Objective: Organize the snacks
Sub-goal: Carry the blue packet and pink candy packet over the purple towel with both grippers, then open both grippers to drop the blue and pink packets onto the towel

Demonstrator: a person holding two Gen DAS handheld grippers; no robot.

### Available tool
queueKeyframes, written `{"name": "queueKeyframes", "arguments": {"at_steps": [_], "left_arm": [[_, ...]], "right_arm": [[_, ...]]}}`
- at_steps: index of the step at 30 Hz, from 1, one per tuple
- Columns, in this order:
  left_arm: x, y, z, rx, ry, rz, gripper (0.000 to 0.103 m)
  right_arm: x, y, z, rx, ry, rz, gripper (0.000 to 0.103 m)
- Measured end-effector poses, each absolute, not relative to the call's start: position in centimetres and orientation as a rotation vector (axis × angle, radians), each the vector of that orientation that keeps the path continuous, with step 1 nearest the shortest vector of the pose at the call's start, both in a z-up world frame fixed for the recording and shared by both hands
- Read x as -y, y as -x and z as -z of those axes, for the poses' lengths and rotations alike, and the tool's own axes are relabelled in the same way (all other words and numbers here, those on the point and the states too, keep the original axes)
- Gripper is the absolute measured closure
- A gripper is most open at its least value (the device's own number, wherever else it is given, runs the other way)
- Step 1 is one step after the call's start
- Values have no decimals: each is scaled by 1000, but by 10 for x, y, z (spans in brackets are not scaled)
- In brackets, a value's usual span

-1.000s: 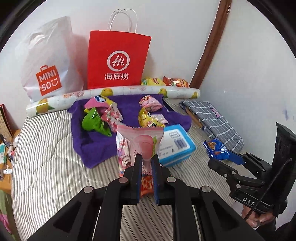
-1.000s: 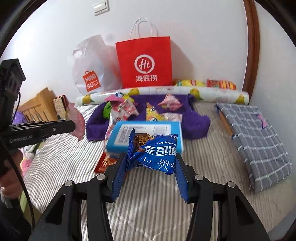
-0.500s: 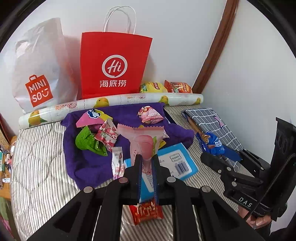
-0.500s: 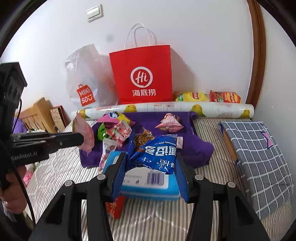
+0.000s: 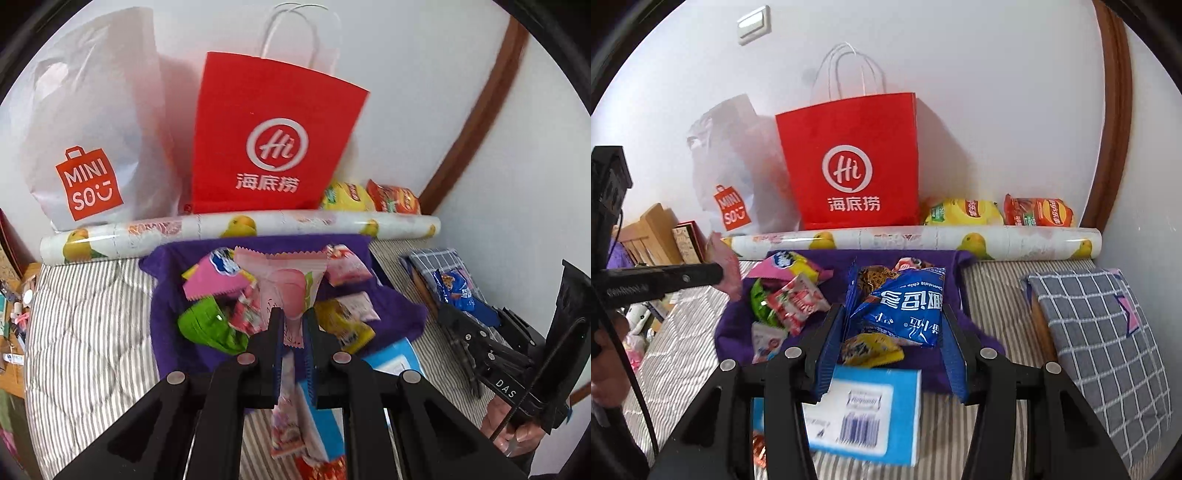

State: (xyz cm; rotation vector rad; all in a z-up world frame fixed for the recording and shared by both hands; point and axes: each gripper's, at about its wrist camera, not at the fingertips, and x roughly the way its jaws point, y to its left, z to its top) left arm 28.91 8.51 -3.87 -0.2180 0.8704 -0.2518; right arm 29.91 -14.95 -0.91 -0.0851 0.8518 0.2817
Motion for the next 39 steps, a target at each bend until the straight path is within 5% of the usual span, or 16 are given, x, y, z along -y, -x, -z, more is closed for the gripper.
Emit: {"name": "queueKeyframes", "arguments": {"at_steps": [26,31,39], "left_arm": [[-54,-360,110,-1056,211,285,92],[-51,-360,106,-1063,193,261,65],[-60,-339,82,-1014,216,257,56]], "right_arm": [[138,-378,95,-1020,122,-328,50],[134,-373,92,-1014,144,-340,43],[142,-351,64,-964,90,-337,35]]}}
